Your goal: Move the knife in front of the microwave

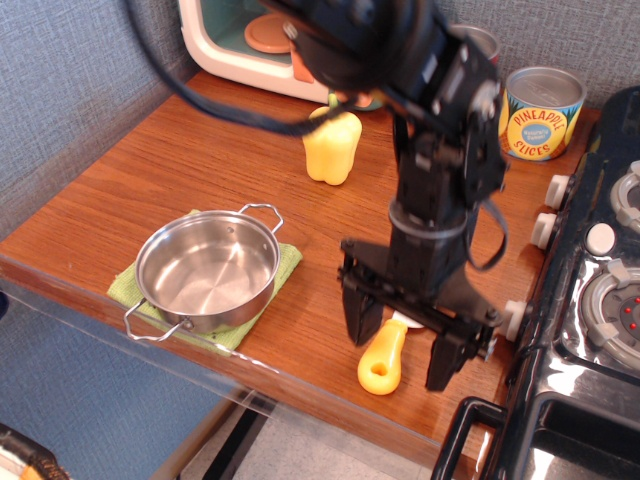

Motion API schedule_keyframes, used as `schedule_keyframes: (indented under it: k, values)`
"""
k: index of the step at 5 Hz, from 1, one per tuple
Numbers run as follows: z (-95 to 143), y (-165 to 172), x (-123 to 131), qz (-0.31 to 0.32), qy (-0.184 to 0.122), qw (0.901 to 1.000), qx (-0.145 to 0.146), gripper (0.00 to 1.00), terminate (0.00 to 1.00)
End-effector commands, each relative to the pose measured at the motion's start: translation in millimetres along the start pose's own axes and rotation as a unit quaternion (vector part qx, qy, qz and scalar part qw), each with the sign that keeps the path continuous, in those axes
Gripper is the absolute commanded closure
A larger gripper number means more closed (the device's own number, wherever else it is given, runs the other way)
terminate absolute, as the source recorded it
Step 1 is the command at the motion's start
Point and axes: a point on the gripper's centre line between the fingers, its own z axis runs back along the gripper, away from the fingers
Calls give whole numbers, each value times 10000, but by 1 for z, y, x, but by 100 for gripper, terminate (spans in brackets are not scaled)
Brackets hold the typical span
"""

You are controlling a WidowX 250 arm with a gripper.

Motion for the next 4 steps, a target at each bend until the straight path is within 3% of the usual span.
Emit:
schedule_keyframes:
  k: [1, 2, 4]
  values:
    - [-28, -2, 3, 323, 208, 9993, -12, 0, 0]
    - [-36, -4, 0, 294, 171, 9994, 6, 100, 0]
    - [-31, -7, -2, 43, 162, 9998, 78, 100, 0]
